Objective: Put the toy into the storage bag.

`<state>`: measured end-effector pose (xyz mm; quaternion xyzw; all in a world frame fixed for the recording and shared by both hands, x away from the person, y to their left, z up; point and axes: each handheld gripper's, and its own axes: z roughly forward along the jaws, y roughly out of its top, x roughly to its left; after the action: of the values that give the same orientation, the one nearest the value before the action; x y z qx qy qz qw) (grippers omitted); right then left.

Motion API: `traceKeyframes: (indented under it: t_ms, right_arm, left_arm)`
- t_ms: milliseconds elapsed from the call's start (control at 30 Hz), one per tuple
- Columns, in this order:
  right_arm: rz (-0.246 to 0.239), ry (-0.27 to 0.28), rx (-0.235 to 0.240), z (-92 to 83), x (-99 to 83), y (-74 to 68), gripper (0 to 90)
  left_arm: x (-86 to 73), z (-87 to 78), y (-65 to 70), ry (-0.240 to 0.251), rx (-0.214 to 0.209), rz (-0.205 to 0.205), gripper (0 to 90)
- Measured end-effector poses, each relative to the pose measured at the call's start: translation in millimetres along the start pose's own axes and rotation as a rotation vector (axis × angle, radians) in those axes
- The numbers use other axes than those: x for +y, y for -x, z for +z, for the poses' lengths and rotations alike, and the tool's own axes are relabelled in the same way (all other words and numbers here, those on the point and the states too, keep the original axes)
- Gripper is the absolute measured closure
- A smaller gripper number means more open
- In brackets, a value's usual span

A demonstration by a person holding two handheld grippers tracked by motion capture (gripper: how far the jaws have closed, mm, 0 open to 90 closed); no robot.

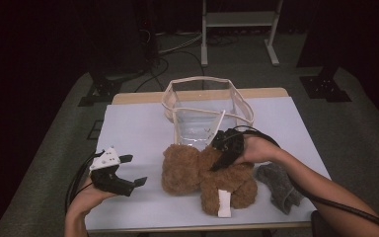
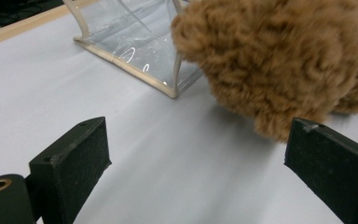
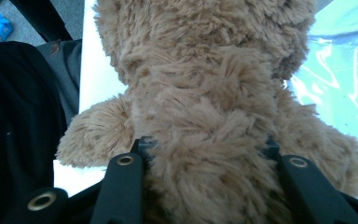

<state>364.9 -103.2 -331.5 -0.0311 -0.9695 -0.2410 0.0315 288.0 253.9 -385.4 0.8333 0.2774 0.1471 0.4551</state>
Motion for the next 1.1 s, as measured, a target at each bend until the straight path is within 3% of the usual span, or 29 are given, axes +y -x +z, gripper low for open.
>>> traceKeyframes:
  t_ms: [400, 1100]
  right_arm:
    - [-0.029, 0.028, -0.009, -25.9, 4.5, -10.3, 62.1]
    - [-0.033, 0.088, 0.005, -39.6, 7.9, -13.4, 63.5]
  left_arm:
    - [-1.7, -0.5, -1.2, -0.006, 0.008, -0.006, 5.6]
    - [-3.1, -3.8, -3.1, 0.001, 0.016, -0.012, 5.6]
